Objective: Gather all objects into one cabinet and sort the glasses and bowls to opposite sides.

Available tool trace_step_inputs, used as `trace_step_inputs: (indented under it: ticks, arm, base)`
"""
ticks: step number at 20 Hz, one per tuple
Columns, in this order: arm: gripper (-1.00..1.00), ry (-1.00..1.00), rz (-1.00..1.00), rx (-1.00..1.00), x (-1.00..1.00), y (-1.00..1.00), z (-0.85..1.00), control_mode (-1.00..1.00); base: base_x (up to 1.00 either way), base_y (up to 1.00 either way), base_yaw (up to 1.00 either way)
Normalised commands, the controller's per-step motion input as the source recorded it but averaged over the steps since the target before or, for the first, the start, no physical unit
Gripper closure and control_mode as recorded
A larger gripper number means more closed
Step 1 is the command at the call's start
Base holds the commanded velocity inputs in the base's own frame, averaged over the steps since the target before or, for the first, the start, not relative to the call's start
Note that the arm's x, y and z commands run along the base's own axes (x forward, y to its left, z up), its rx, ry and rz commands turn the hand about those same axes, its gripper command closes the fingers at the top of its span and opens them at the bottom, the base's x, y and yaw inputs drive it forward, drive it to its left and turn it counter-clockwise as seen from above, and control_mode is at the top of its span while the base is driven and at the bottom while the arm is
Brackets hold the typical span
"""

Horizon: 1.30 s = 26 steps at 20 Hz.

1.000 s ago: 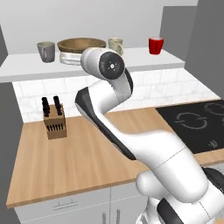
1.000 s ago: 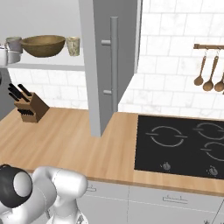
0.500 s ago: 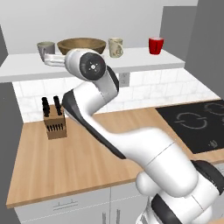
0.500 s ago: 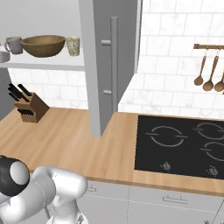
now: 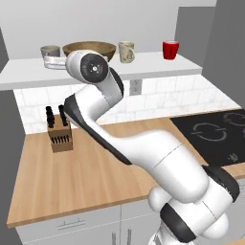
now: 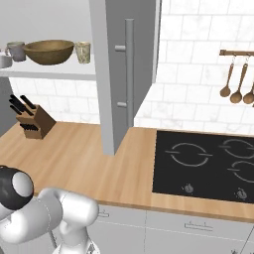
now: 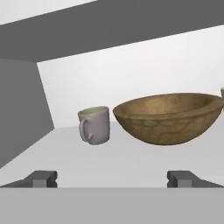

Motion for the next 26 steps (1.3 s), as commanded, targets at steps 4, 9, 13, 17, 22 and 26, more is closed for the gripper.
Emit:
trace_step_inputs:
  ticks: [4,9,13,17,22,26]
  arm:
    - [-1.00,0.00,0.00,0.00,0.37,0.21,-0.01,-1.00]
    - [-1.00,0.00,0.00,-0.01,0.27,0.23,-0.16,-1.00]
    - [-1.00,0.00,0.00,-0.01,0.25,0.27,-0.24,-1.00]
    - [-1.00,0.00,0.00,-0.01,0.29,0.28,-0.19,-1.00]
    - [-1.00,0.00,0.00,0.00,0.39,0.29,-0.01,-1.00]
    - [-1.00,0.00,0.00,0.00,0.30,0.32,0.00,-1.00]
  base:
    - [0.00,0.00,0.00]
    - [0.00,0.00,0.00]
    - [0.00,0.00,0.00]
    - [0.00,0.00,0.00]
    - [0.00,0.00,0.00]
    - [0.00,0.00,0.00]
